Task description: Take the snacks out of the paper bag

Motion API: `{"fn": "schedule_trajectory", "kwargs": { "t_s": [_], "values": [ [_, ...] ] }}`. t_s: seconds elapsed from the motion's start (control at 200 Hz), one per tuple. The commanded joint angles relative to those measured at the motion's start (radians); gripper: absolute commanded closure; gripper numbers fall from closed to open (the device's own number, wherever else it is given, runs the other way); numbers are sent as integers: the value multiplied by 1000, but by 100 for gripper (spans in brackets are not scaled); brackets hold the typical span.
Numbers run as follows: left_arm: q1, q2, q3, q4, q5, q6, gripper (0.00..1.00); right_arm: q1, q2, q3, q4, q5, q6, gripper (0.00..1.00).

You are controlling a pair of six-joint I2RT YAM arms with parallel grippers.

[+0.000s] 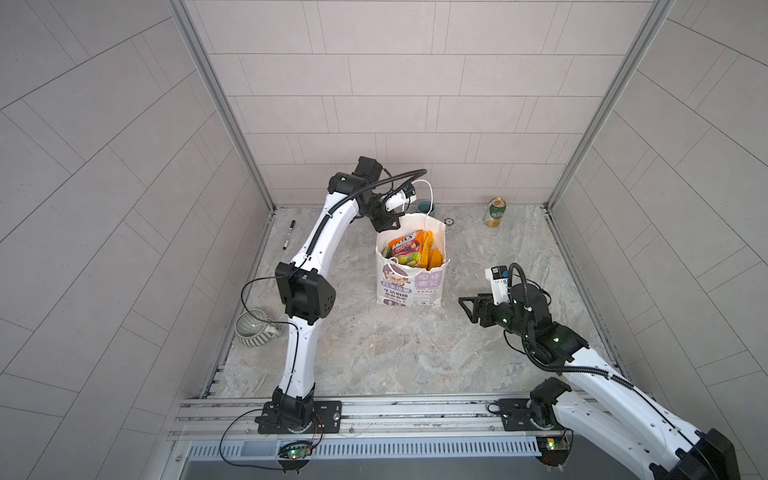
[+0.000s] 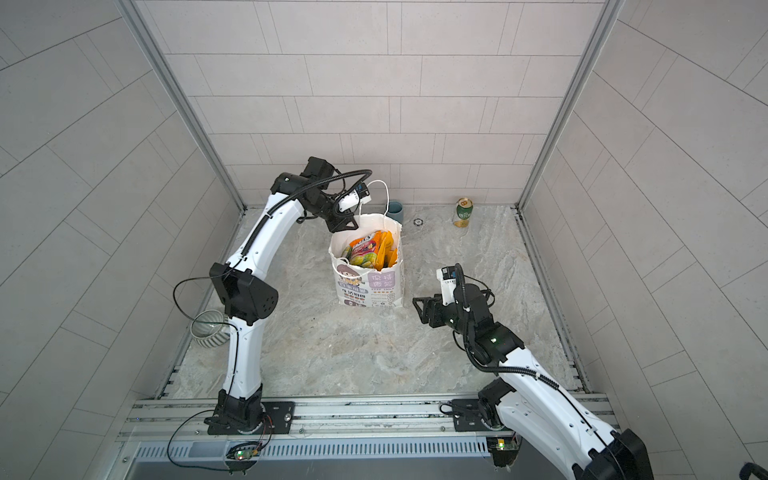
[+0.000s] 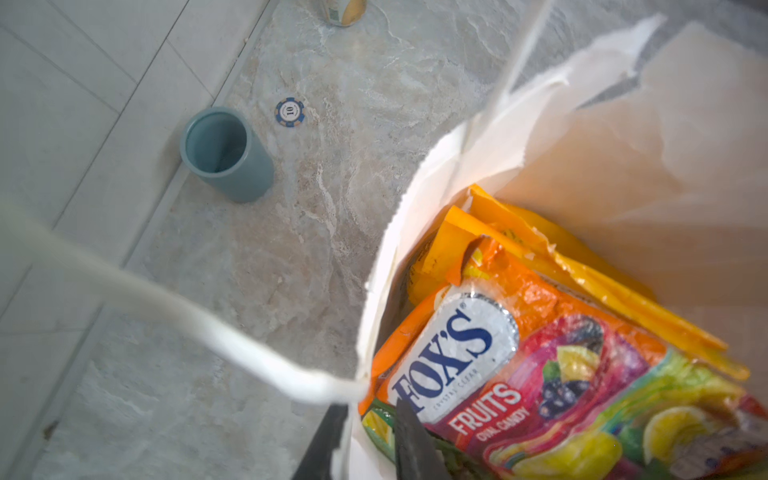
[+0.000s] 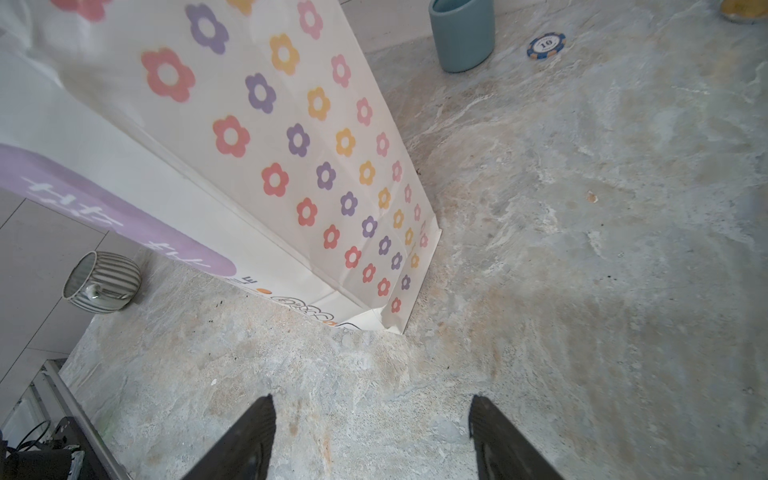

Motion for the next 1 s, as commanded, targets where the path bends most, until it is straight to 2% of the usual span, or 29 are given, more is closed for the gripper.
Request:
{"fn": "schedule_trajectory", "kwargs": {
  "t_s": [0.0, 0.06, 0.14, 0.295, 0.395, 0.515, 0.6, 0.741, 0.881, 0.996],
  "values": [
    [-22, -3, 24, -45, 4, 35, 85, 18, 48, 24, 22, -38, 19, 27],
    [-29, -8, 23, -48, 3, 43, 94, 32, 84, 34, 20, -58, 39, 29],
    [-35, -15, 23, -48, -3, 43, 100, 48, 121, 32, 21, -73, 78, 33],
    [-38, -44, 19, -49, 23, 36, 100, 79, 191, 5, 56, -162, 176, 47],
    [-39, -71, 5, -48, 42, 37, 100, 101, 255, -9, 80, -170, 205, 51],
    [-41, -96, -7, -40, 51, 34, 100, 102, 371, 67, 36, -175, 196, 53],
    [-41, -109, -8, -37, 53, 35, 100, 100, 450, 123, 21, -165, 220, 59],
    [-41, -132, -17, -4, 68, 30, 100, 100, 593, 176, 129, -196, 293, 68],
    [-41, -139, -17, 23, 90, 12, 100, 100, 686, 192, 239, -171, 394, 70],
    [-39, -140, -14, 69, 54, -12, 100, 99, 716, 188, 308, -92, 470, 72]
  ]
}}
